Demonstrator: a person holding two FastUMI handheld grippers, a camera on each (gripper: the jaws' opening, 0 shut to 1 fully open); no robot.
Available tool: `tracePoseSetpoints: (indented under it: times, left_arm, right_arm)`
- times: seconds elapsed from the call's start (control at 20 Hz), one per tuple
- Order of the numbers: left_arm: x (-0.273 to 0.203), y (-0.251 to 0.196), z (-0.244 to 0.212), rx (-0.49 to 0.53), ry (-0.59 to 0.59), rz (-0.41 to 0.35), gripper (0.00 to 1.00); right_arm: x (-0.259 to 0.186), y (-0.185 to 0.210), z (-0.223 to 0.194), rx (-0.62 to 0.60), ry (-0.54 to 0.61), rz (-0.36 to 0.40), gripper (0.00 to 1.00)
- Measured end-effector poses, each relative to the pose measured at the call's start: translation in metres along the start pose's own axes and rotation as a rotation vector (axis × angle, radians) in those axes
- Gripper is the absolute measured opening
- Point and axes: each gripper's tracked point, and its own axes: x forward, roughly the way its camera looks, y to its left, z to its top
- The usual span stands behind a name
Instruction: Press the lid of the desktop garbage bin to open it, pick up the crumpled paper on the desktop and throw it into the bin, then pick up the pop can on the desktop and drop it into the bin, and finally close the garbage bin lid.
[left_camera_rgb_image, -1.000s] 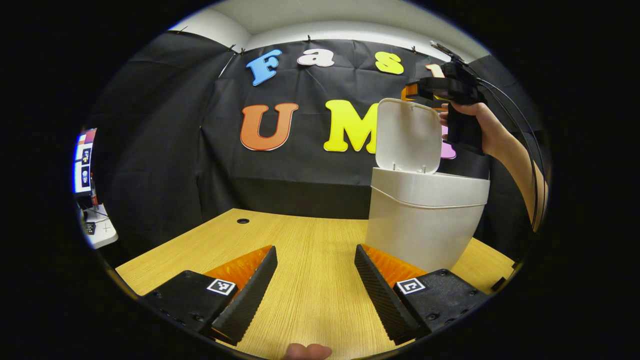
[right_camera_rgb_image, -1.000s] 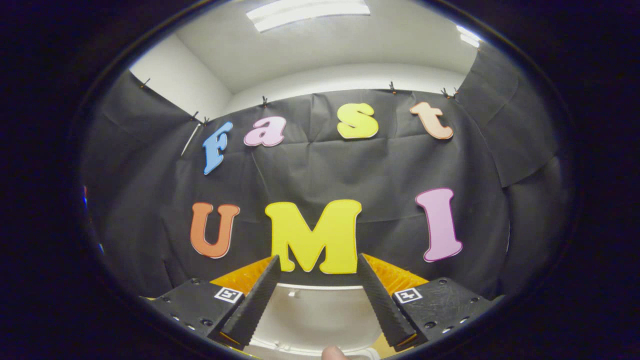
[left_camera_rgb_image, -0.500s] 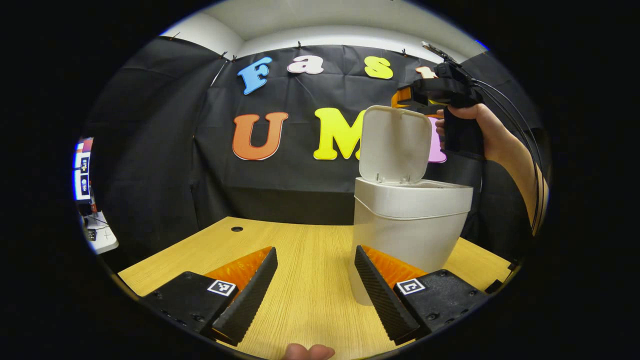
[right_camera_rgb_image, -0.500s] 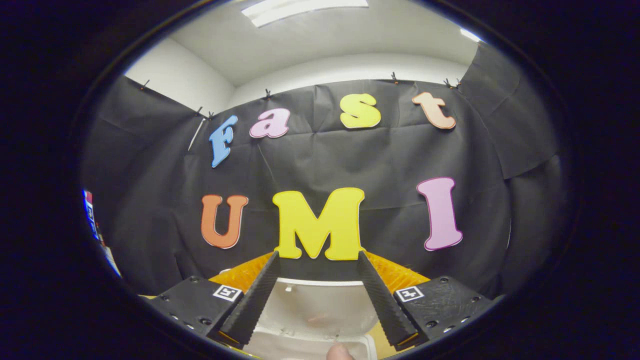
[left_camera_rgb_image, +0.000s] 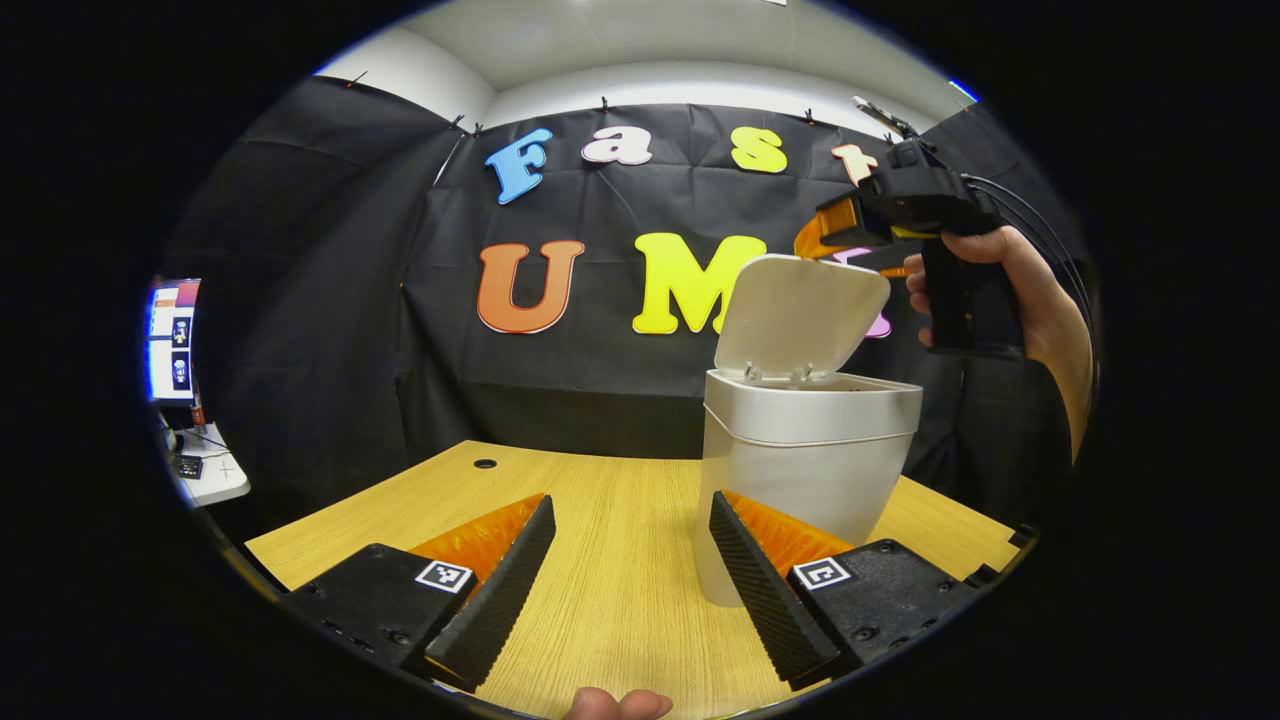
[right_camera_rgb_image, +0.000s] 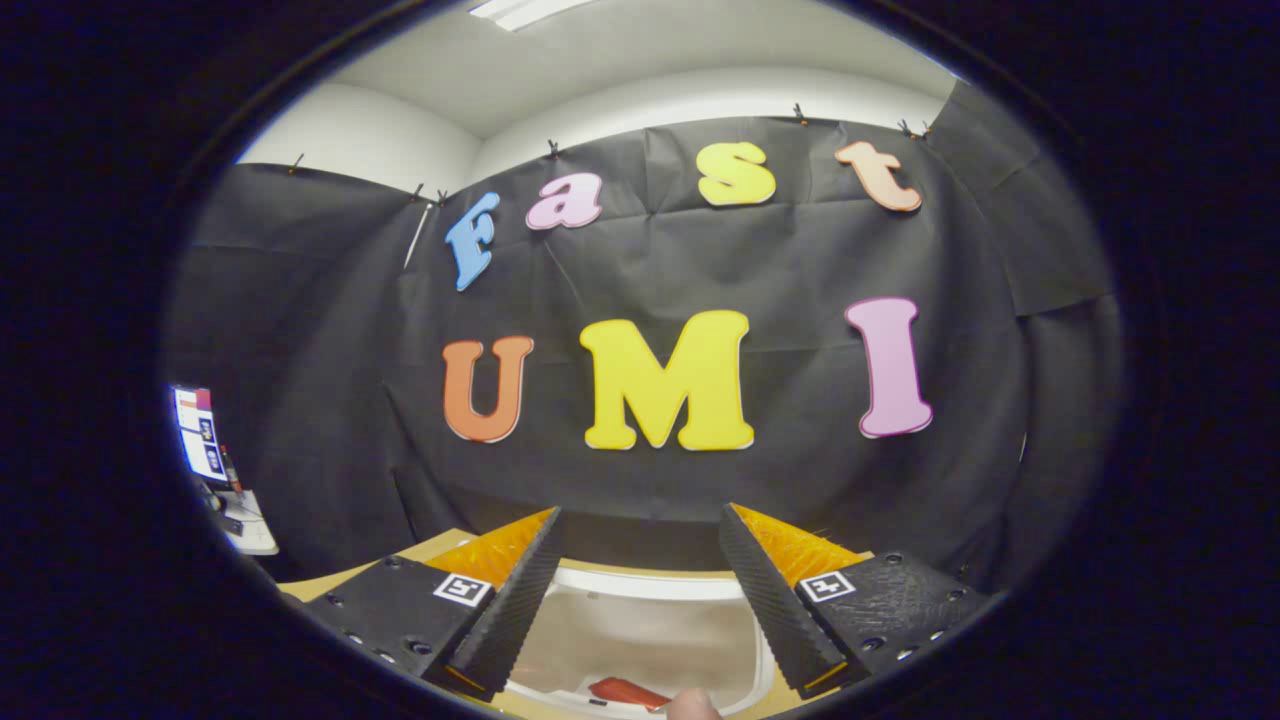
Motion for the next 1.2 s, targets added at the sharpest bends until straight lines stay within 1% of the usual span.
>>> tracePoseSetpoints:
  times: [0.1,0.3,0.45,0.5,0.55,0.65,0.75,0.85,1.05,1.1,1.2]
  left_arm:
    - [-0.002,-0.003,0.002,-0.009,-0.008,-0.006,1.0]
    - [-0.001,-0.009,0.004,-0.004,-0.022,-0.013,1.0]
    - [-0.003,-0.013,0.001,0.001,-0.018,-0.026,1.0]
    - [-0.002,-0.013,0.001,0.006,-0.02,-0.029,1.0]
    - [-0.003,-0.014,0.0,0.01,-0.022,-0.031,1.0]
    - [-0.001,-0.017,-0.002,0.021,-0.017,-0.04,1.0]
    - [0.004,-0.021,-0.005,0.032,-0.009,-0.049,1.0]
    - [0.004,-0.022,-0.003,0.04,-0.004,-0.055,1.0]
    - [0.005,-0.027,0.0,0.05,-0.019,-0.071,1.0]
    - [0.006,-0.028,0.002,0.052,-0.026,-0.069,1.0]
    - [0.008,-0.027,0.007,0.035,-0.046,-0.072,1.0]
  right_arm:
    - [-0.004,-0.001,-0.021,0.003,0.056,0.005,0.96]
    - [-0.012,-0.005,-0.053,0.0,0.089,-0.017,0.96]
    - [-0.016,-0.003,-0.077,-0.011,0.118,-0.019,0.95]
    - [-0.017,-0.002,-0.081,-0.027,0.119,-0.017,0.92]
    - [-0.018,-0.002,-0.082,-0.043,0.116,-0.018,0.96]
    - [-0.019,-0.007,-0.083,-0.057,0.098,-0.028,0.97]
    - [-0.017,-0.007,-0.09,-0.065,0.104,-0.031,0.99]
    - [-0.013,-0.008,-0.1,-0.056,0.13,-0.031,0.99]
    - [-0.014,-0.01,-0.102,-0.02,0.131,-0.026,0.99]
    - [-0.014,-0.01,-0.105,-0.023,0.138,-0.029,0.99]
    - [-0.012,-0.007,-0.109,-0.073,0.142,-0.025,1.0]
